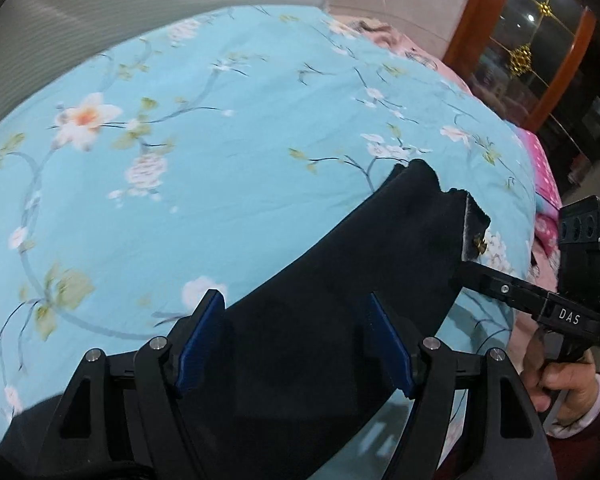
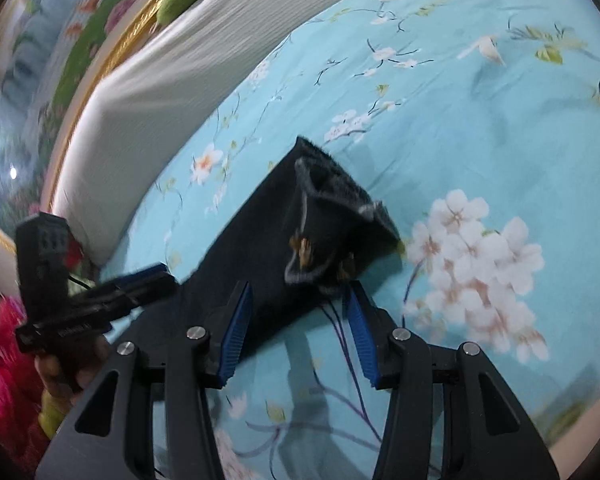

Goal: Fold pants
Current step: 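Grasp the leg cuffs with the right gripper while the left grasps them too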

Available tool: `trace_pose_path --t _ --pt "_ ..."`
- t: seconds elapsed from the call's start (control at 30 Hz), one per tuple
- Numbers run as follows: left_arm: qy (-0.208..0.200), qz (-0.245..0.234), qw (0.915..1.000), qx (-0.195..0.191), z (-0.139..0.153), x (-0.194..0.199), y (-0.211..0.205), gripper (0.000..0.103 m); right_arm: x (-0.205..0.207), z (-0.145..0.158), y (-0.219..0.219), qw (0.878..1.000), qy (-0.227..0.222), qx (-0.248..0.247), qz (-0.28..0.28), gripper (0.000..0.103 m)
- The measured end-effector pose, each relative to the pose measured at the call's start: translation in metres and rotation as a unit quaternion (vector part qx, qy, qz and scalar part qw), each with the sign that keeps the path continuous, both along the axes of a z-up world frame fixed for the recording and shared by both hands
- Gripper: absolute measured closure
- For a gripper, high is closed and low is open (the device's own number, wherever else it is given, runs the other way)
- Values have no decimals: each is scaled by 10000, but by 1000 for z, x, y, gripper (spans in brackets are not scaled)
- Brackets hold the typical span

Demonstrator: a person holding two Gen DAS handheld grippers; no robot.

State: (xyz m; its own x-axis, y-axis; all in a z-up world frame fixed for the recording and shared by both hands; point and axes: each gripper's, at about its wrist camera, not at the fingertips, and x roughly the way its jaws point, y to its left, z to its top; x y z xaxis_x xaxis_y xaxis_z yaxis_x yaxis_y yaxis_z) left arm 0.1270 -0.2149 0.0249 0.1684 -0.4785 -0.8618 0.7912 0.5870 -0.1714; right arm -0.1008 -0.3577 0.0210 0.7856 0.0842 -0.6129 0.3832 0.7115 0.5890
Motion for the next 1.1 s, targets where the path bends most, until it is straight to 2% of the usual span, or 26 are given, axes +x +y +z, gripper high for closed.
trace_pose_path --t 0.07,0.1,0.13,0.17,0.4,0.6,0.63,0.67,0.77,0.9,1.1 --pt "94 -92 9999 2 -3 3 -12 29 5 -3 -3 9998 -117 149 -54 55" --pt "118 -128 9998 13 -3 3 -17 29 8 -4 -3 9998 -112 151 -32 66" --pt "141 -217 9997 41 -5 3 -26 29 10 -5 -5 9999 -36 120 -12 87" --pt "148 -264 9995 59 -5 3 -31 29 10 -7 -7 9999 -29 147 -5 91" --pt "643 -826 9940 329 -28 7 -91 29 -8 -5 -23 9991 -348 256 -11 93" --pt "816 -1335 9869 383 -34 3 -126 31 -12 -6 -26 9986 -420 306 28 93" --pt "842 -1410 9856 394 -35 3 -130 33 -12 -7 -26 9986 -421 305 36 93" --pt "843 -1453 9851 379 -35 3 -133 40 -13 -8 -26 9987 -413 292 47 93" --pt "928 -1647 9818 157 -31 -1 -136 68 -12 -9 -27 9985 -449 306 90 93" --pt "727 -1572 9849 -16 -25 -5 -129 88 -13 -9 -27 9985 -449 261 155 93" --pt "378 -1490 9870 -474 12 -14 -98 92 -10 12 -14 9960 -723 130 509 93"
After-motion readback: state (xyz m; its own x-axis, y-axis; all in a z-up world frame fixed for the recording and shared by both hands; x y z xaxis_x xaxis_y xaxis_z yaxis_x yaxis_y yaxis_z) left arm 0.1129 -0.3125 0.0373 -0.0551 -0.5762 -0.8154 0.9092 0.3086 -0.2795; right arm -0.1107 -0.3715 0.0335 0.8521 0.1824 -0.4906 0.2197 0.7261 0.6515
